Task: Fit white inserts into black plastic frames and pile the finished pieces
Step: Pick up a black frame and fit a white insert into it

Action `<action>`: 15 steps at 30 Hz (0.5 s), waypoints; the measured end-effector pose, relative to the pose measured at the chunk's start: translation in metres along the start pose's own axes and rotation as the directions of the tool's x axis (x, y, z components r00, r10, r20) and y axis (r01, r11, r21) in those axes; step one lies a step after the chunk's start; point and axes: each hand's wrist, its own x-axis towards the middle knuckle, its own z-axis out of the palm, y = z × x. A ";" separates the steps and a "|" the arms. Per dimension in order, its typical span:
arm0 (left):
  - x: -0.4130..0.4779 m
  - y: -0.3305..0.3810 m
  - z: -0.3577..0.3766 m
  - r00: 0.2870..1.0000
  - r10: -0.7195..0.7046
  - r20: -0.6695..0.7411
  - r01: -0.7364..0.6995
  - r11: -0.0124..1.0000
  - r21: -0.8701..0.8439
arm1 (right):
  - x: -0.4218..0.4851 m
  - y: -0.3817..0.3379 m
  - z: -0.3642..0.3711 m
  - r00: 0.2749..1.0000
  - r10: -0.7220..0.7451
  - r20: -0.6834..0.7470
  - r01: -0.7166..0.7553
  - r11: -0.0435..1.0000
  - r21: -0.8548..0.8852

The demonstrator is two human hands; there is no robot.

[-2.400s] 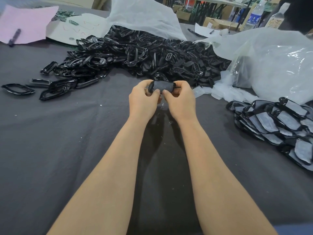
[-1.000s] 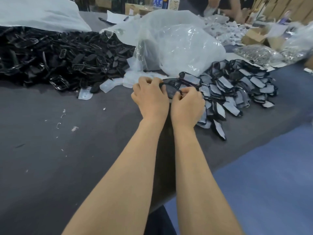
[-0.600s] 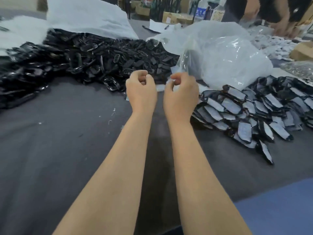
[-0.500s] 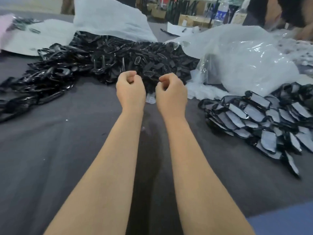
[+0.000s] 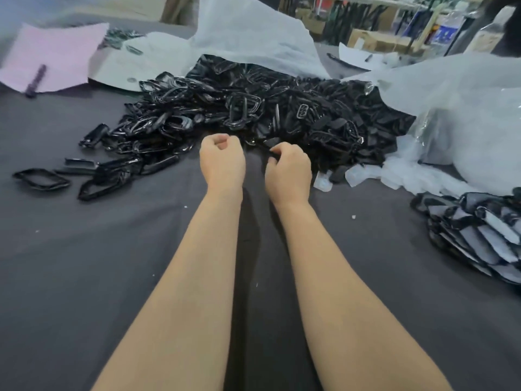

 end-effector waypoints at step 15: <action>-0.031 -0.015 0.025 0.984 0.079 0.157 -0.080 0.997 0.001 | -0.005 0.048 -0.064 0.975 0.148 -0.162 -0.125 0.981 0.148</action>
